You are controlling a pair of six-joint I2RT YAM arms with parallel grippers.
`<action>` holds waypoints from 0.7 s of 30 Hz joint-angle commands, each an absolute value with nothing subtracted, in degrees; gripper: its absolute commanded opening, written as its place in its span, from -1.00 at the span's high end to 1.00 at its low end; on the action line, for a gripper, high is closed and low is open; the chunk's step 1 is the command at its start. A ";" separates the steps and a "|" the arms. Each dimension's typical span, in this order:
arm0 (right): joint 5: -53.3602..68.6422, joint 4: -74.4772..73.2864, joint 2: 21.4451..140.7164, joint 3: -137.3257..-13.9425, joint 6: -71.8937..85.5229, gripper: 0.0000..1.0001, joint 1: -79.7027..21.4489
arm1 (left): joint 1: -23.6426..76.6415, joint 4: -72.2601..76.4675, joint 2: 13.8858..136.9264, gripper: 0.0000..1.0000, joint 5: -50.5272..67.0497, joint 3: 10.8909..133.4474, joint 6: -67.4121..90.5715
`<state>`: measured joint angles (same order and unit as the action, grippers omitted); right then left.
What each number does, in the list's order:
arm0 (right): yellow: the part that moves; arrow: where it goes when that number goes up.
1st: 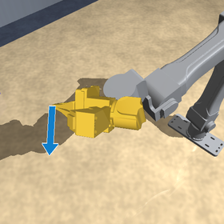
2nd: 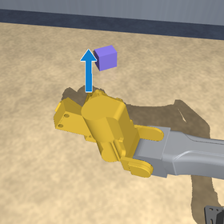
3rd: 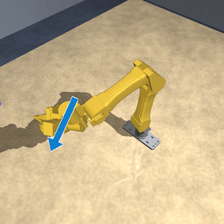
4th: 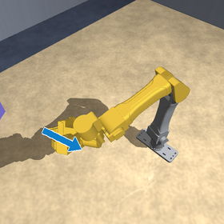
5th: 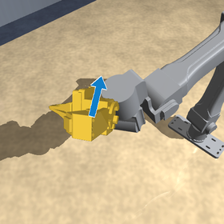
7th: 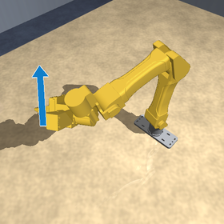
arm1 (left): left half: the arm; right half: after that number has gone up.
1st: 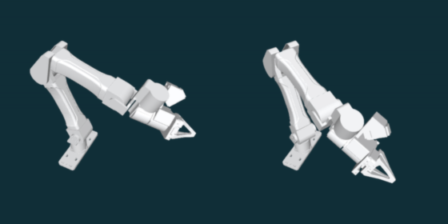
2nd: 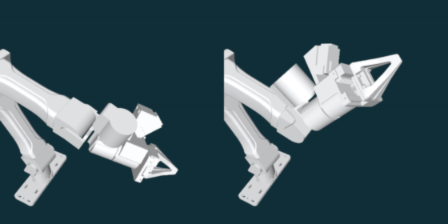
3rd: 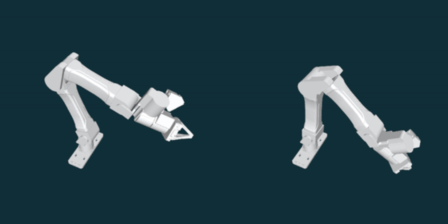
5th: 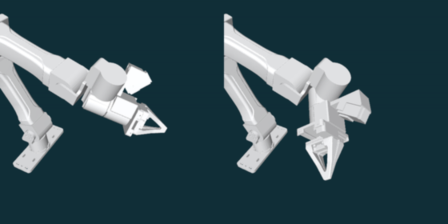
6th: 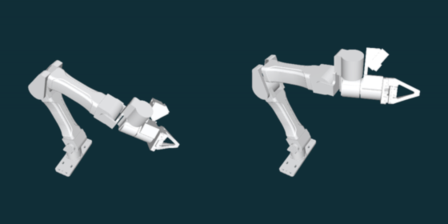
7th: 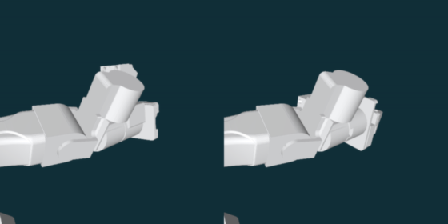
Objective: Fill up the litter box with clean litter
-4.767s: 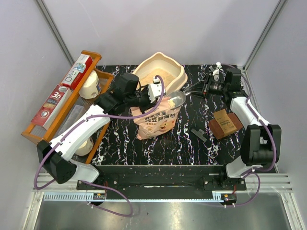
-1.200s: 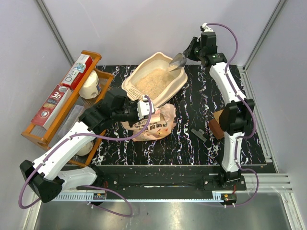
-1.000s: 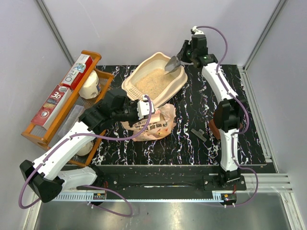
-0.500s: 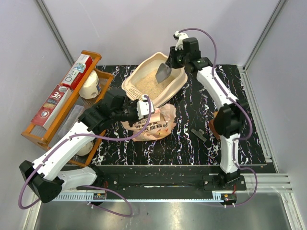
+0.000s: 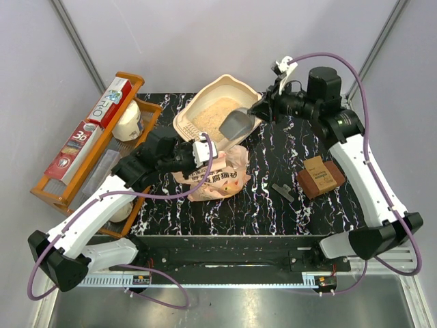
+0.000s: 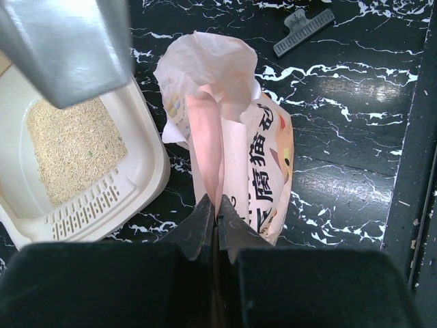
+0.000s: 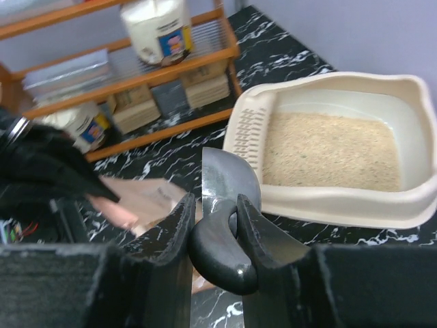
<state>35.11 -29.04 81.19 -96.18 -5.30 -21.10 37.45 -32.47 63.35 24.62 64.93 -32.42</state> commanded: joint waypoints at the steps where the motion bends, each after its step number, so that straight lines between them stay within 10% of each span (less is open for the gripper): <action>1: 41.93 -34.00 79.63 -93.78 -10.54 1.00 -21.27 | 37.09 -30.06 61.61 1.00 24.96 64.51 -30.24; 21: 44.65 -42.01 72.78 -88.33 -24.95 1.00 -21.27 | 35.07 -29.62 62.58 1.00 25.22 66.45 -27.34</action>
